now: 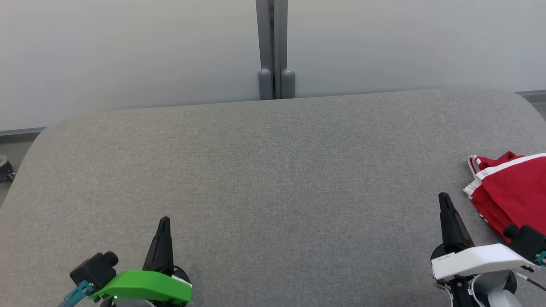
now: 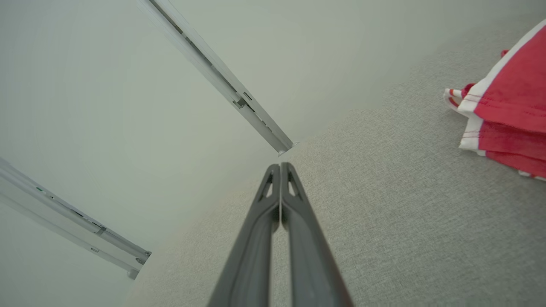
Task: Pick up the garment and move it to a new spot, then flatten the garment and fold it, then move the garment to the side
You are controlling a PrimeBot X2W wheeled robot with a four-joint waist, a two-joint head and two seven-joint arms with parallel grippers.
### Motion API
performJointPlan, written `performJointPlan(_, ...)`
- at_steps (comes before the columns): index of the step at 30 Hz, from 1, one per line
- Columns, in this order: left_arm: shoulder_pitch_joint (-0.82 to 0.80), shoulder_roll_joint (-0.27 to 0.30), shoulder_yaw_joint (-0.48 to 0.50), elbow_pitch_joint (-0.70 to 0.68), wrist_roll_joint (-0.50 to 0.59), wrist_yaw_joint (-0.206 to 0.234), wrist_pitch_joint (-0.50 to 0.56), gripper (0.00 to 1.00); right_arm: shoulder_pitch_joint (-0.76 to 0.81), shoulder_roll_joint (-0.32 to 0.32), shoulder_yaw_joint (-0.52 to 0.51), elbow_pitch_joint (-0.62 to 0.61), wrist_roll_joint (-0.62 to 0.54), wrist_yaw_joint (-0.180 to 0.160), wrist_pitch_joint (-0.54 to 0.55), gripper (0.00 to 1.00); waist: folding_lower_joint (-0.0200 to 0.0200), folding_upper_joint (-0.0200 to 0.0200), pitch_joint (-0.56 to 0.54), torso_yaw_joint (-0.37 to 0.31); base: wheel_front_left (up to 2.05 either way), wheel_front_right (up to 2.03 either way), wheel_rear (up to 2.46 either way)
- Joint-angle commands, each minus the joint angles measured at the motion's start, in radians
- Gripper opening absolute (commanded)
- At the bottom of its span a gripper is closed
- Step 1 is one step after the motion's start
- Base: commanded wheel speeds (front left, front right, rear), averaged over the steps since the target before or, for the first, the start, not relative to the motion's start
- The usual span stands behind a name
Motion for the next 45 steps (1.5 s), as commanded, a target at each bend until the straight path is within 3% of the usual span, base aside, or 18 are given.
performJointPlan(1, -0.034, 0.006, 0.014, -0.007, -0.037, -0.008, 0.006, 0.0, -0.029, -0.007, -0.005, -0.006, 0.037, 0.0, 0.008, 0.0, 0.0, 0.0, 0.001, 0.0, 0.0, 0.0, 0.0)
performJointPlan(19, -0.058, 0.013, 0.078, 0.011, -0.262, -0.041, 0.063, 0.0, -0.057, -0.009, -0.022, 0.026, 0.278, -0.001, 0.069, 0.0, 0.0, 0.0, 0.01, 0.0, 0.0, 0.0, 0.0)
performJointPlan(45, -0.085, 0.014, 0.155, 0.037, -0.503, -0.077, 0.133, 0.0, -0.087, -0.008, -0.046, 0.061, 0.54, -0.001, 0.14, 0.0, 0.0, 0.0, 0.023, 0.0, 0.0, 0.0, 0.0)
